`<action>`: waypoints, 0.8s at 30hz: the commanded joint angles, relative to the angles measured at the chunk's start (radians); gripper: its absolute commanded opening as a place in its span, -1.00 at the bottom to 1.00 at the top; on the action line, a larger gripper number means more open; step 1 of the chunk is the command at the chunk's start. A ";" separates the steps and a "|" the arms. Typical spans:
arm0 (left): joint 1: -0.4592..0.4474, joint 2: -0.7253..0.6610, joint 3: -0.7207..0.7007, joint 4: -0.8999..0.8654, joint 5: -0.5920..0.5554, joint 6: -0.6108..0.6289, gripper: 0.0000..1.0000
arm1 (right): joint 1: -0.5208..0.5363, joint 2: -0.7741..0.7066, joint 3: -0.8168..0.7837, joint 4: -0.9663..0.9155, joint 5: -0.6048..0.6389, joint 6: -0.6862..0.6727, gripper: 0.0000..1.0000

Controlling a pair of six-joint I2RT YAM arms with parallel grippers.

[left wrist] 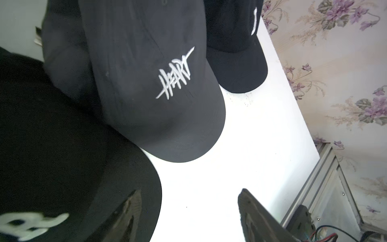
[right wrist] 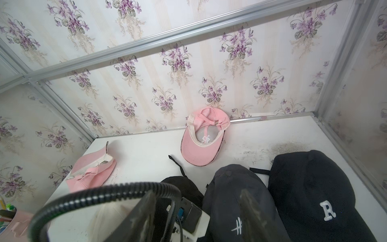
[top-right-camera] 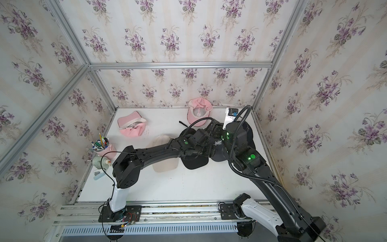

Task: Open the adjustable buckle of the baseball cap
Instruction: Place the baseball cap at the center of the board, then pick up the baseball cap from the center of the board.

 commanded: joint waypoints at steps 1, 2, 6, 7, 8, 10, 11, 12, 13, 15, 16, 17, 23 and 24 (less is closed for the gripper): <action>0.005 -0.044 0.044 -0.075 -0.045 0.175 0.51 | -0.001 0.017 0.021 0.047 0.039 -0.001 0.27; 0.010 -0.057 0.058 -0.092 -0.057 0.214 0.52 | -0.002 0.021 0.026 0.047 0.043 -0.002 0.27; 0.087 -0.107 0.113 -0.152 -0.061 0.324 0.54 | -0.064 0.033 0.047 0.047 0.049 0.005 0.27; 0.118 -0.113 0.128 -0.157 -0.026 0.349 0.54 | -0.071 0.038 0.048 0.048 0.041 0.007 0.27; 0.145 -0.111 0.150 -0.170 -0.001 0.363 0.54 | -0.079 0.047 0.052 0.048 0.025 0.010 0.28; 0.204 -0.092 0.207 -0.207 0.026 0.382 0.54 | -0.105 0.086 0.075 0.017 -0.023 0.027 0.28; 0.231 -0.080 0.231 -0.220 0.042 0.387 0.54 | -0.113 0.109 0.087 0.006 -0.046 0.031 0.28; 0.256 -0.067 0.254 -0.232 0.052 0.384 0.54 | -0.121 0.140 0.100 -0.005 -0.073 0.033 0.28; 0.286 -0.055 0.266 -0.231 0.071 0.384 0.54 | -0.126 0.172 0.111 -0.006 -0.101 0.034 0.28; 0.331 -0.027 0.295 -0.235 0.092 0.373 0.54 | -0.144 0.235 0.131 -0.006 -0.160 0.045 0.28; 0.352 -0.012 0.307 -0.231 0.104 0.371 0.54 | -0.154 0.276 0.145 0.000 -0.188 0.051 0.27; 0.372 0.005 0.320 -0.231 0.110 0.366 0.54 | -0.164 0.316 0.160 0.006 -0.218 0.051 0.27; 0.476 0.088 0.346 -0.184 0.180 0.307 0.54 | -0.211 0.591 0.303 0.035 -0.323 0.026 0.25; 0.487 0.097 0.345 -0.182 0.188 0.301 0.54 | -0.216 0.636 0.333 0.036 -0.334 0.021 0.25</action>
